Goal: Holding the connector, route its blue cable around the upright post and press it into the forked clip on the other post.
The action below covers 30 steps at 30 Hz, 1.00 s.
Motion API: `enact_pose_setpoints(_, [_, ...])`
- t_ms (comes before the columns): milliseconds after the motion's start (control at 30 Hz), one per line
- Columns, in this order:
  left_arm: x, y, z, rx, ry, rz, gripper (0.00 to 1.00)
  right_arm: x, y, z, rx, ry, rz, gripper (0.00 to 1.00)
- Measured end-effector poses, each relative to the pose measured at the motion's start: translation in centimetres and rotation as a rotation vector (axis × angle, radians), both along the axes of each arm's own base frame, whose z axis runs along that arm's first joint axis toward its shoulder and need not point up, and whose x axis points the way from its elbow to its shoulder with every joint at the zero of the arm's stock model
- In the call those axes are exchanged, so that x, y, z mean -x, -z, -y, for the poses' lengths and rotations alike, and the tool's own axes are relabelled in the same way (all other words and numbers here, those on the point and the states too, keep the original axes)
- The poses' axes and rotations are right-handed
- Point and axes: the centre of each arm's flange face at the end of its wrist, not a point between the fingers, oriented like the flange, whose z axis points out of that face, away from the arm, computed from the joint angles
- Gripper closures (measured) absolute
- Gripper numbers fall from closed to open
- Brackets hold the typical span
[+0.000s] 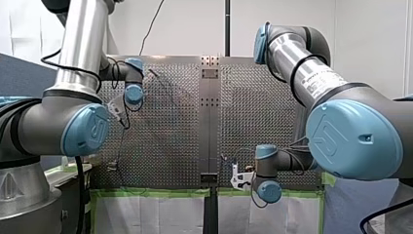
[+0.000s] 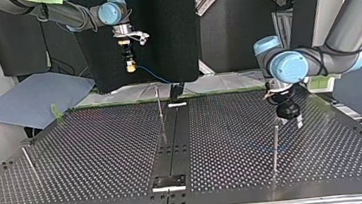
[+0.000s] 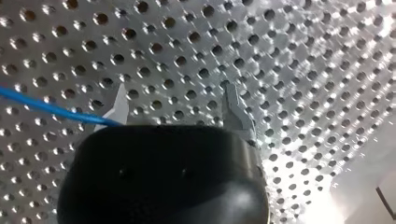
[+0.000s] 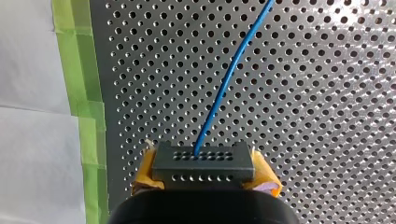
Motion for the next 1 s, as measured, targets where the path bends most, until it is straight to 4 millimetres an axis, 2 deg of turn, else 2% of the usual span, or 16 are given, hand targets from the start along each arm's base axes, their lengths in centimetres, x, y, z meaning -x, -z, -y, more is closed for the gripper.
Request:
enact_pose_setpoints(233, [0.8,-1.5,0.3,-0.004,0.006,0.003,0.0,0.0,0.0,0.0,0.001,0.0,0.0,1.0])
enact_pose_setpoints(600, [1.5,-1.2,1.1,-0.011,0.015,-0.012,0.0,0.0,0.0,0.0,0.0,0.0,-0.001,1.0])
enact_pose_setpoints(1000, [1.9,-1.4,0.6,-0.027,-0.044,-0.015,0.0,0.0,0.0,0.0,0.001,0.0,0.0,1.0])
